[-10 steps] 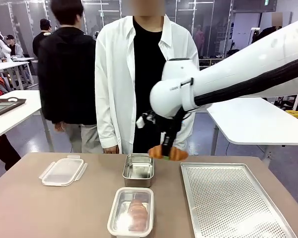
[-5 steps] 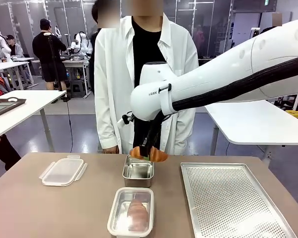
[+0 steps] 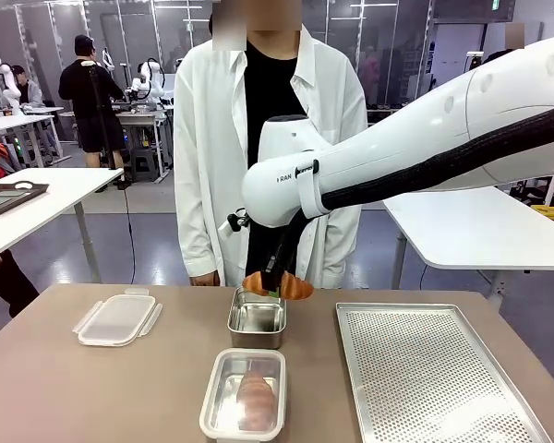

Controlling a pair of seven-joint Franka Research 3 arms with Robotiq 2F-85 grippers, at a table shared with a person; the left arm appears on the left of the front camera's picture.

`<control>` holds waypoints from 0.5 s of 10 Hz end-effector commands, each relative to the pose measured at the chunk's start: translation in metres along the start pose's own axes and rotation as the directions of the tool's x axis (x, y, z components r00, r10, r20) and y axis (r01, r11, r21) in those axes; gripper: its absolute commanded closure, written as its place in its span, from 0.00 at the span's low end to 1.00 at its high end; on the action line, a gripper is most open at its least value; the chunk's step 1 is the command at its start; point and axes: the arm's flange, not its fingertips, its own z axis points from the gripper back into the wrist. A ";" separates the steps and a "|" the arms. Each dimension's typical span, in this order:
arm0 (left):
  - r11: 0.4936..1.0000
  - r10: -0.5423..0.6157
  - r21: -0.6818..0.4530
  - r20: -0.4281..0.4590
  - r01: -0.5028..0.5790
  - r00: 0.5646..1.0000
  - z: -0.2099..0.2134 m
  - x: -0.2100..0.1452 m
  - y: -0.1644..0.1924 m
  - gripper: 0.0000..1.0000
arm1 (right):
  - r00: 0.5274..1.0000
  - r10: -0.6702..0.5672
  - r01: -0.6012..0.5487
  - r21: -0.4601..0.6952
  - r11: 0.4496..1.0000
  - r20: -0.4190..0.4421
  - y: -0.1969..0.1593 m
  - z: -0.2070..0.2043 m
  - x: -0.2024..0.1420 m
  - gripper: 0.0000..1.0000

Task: Place the bread into the airtight container.
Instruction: Pick up a Butter Roll and place it into an empty Airtight Container.

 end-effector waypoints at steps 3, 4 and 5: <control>1.000 -0.018 -0.008 -0.001 0.018 1.000 0.001 0.000 0.000 0.00 | 0.985 -0.172 0.170 0.043 0.984 0.023 -0.014 -0.009 0.002 0.67; 1.000 -0.018 -0.008 -0.001 0.018 1.000 0.001 0.000 0.000 0.00 | 0.960 -0.274 0.272 0.038 0.962 0.061 -0.016 -0.009 0.006 0.67; 1.000 -0.018 -0.008 -0.001 0.018 1.000 0.001 0.000 0.000 0.00 | 0.916 -0.386 0.382 0.061 0.922 0.107 -0.018 -0.010 0.012 0.67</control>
